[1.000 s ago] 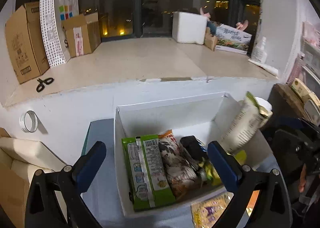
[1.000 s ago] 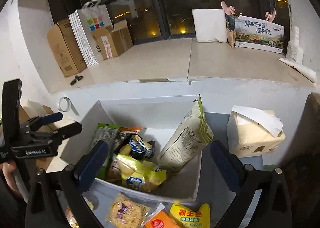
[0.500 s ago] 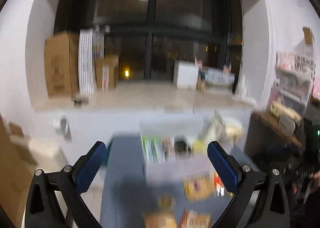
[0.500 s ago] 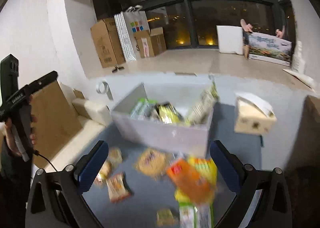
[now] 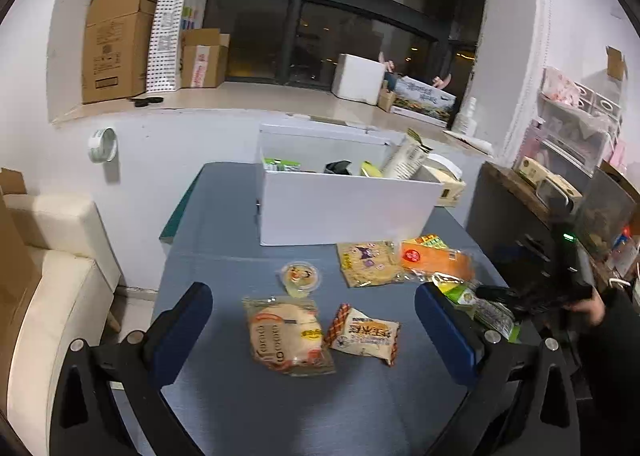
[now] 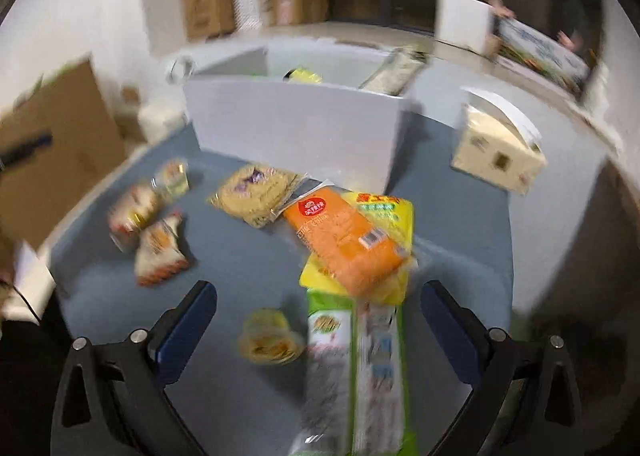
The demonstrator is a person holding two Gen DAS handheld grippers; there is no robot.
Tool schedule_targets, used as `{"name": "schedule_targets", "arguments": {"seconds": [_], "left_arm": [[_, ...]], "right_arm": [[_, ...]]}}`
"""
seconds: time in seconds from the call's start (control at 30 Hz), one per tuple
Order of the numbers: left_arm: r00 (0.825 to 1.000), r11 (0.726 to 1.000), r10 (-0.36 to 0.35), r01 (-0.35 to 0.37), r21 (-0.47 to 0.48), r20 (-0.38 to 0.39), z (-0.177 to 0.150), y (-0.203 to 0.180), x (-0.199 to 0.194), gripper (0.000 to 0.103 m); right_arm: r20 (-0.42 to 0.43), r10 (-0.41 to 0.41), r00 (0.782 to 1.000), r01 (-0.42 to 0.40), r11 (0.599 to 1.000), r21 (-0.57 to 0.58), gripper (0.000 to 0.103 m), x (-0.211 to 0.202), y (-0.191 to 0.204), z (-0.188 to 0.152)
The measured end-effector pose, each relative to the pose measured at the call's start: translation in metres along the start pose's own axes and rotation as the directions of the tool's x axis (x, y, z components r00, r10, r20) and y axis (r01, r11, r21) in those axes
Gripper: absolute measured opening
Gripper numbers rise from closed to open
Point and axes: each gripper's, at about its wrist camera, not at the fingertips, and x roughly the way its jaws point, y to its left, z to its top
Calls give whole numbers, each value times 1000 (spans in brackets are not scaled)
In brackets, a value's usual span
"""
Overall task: Organize snacks
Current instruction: 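Grasp the orange spicy strip pack with the right tool while the left tool grasps a round bread bag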
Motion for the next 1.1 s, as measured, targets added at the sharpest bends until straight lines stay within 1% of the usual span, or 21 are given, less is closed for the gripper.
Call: {"name": "schedule_targets", "arguments": {"seconds": [0.07, 0.13, 0.23, 0.37, 0.5, 0.57, 0.7, 0.73, 0.77, 0.8, 0.83, 0.93, 1.0, 1.03, 1.1], "left_arm": [[999, 999, -18, 19, 27, -31, -3, -5, 3, 103], [999, 999, -18, 20, 49, -49, -5, -9, 6, 103], [998, 998, -27, 30, 51, -65, -7, -10, 10, 103], [995, 998, -48, 51, 31, -88, -10, -3, 13, 103], [994, 999, -45, 46, 14, -98, -14, 4, 15, 103], [994, 999, -39, 40, 6, -101, -15, 7, 16, 103], [994, 999, -38, 37, -13, -106, -17, 11, 17, 103], [994, 999, -36, 35, -14, -107, -17, 12, 17, 103], [994, 999, -35, 34, -15, -108, -18, 13, 17, 103], [993, 999, -37, 35, -18, -108, -18, 14, 18, 103], [993, 999, -38, 36, -21, -110, -17, 15, 18, 103], [993, 999, -30, 28, -17, -118, -18, 14, 21, 103], [992, 1000, -18, 17, -10, -125, -18, 15, 22, 103], [992, 1000, -13, 12, -7, -128, -18, 16, 23, 103], [990, 1000, -1, 1, 2, -141, -17, 17, 27, 103]], "right_arm": [[-29, -18, 999, 15, 997, -81, 103, 16, 5, 9], [-46, -39, 998, 31, 988, -153, 103, 30, 8, 21], [-107, -39, 994, 11, 968, -249, 103, 59, 7, 40], [-196, -30, 980, -31, 952, -303, 103, 93, 7, 50], [-262, -51, 964, -39, 944, -328, 103, 116, 3, 47], [-242, -35, 970, -45, 947, -317, 103, 116, -2, 47], [-249, -21, 968, -56, 952, -300, 103, 117, -9, 44], [-251, -21, 968, -53, 957, -286, 100, 116, -10, 44], [-243, -25, 970, -47, 957, -287, 87, 114, -13, 42], [-224, -43, 974, -27, 953, -302, 78, 110, -12, 40], [-199, -60, 978, -4, 953, -302, 67, 102, -12, 39], [-197, -50, 979, -6, 961, -275, 65, 87, -12, 31], [-177, -77, 981, 24, 958, -284, 65, 80, -12, 23], [-180, -72, 981, 21, 963, -268, 65, 77, -14, 23], [-132, -82, 988, 53, 976, -210, 65, 62, -20, 20]]}}
